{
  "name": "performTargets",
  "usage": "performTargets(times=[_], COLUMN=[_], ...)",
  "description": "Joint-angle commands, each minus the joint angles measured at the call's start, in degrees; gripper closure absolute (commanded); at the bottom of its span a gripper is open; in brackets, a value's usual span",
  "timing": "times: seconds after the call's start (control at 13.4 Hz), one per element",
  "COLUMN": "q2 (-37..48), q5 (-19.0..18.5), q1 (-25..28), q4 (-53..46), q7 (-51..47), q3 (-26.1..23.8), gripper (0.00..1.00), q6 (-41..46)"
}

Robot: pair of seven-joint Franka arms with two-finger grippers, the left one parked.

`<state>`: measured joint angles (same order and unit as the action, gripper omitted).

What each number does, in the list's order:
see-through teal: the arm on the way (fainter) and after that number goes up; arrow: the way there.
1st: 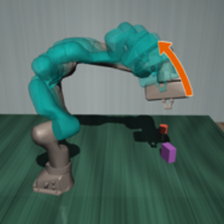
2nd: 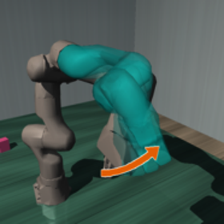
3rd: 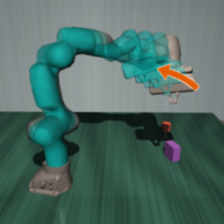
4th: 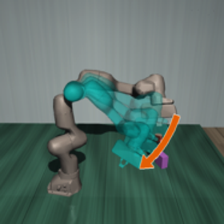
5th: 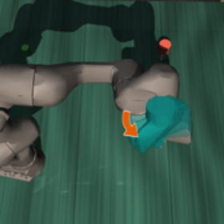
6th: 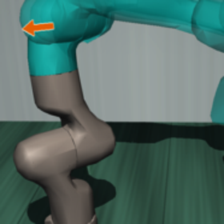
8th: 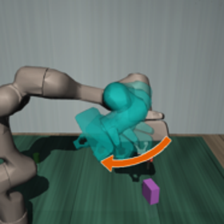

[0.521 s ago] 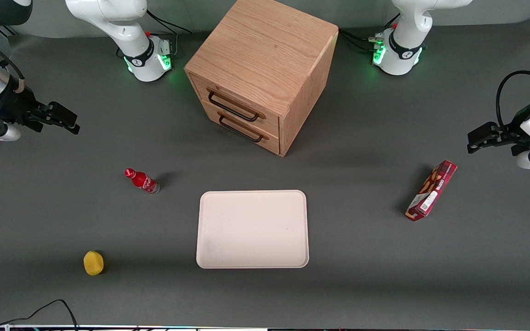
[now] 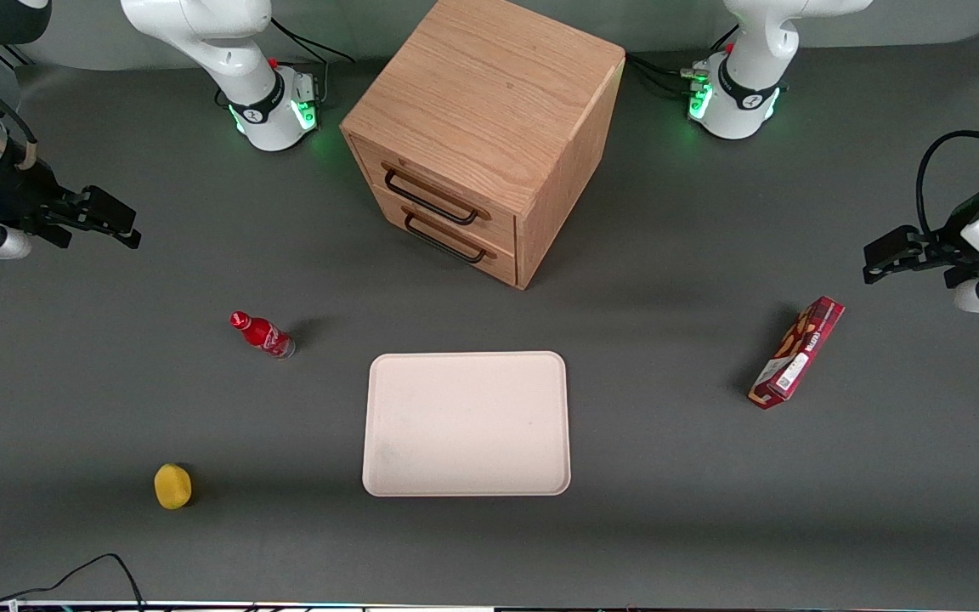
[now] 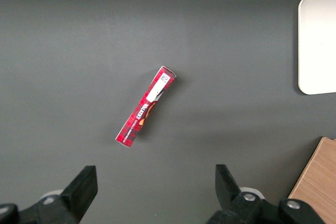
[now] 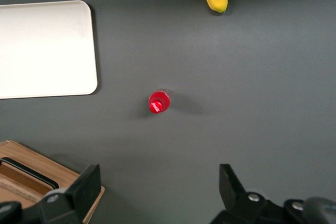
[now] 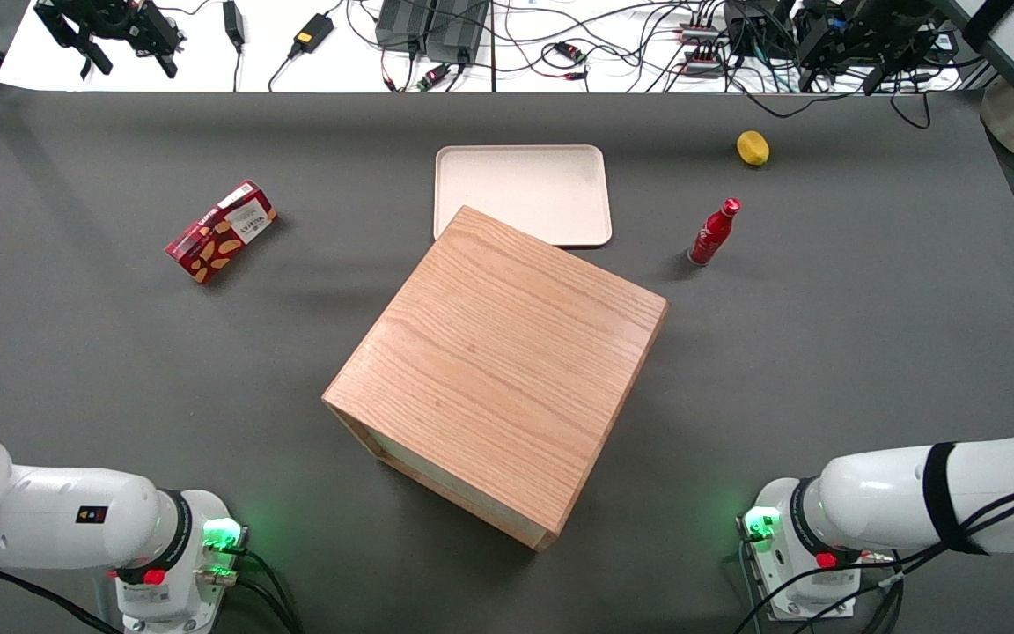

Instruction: Open upper drawer

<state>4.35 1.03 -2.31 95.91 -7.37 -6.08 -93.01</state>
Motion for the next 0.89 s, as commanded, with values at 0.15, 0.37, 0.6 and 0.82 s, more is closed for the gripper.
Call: performTargets(times=[0.15, 0.37, 0.6, 0.82], q2=[-1.2, -1.4, -1.8, -5.3], q5=[1.1, 2.0, 4.0, 9.0], q1=[0.6, 0.6, 0.6, 0.6], q4=[-3.3, -5.6, -6.0, -9.5], q7=[2.2, 1.5, 2.1, 2.8], q3=[-1.1, -8.7, -16.5, -20.7], gripper=[0.0, 0.0, 0.0, 0.0], q6=[3.4, 5.6, 5.7, 6.0])
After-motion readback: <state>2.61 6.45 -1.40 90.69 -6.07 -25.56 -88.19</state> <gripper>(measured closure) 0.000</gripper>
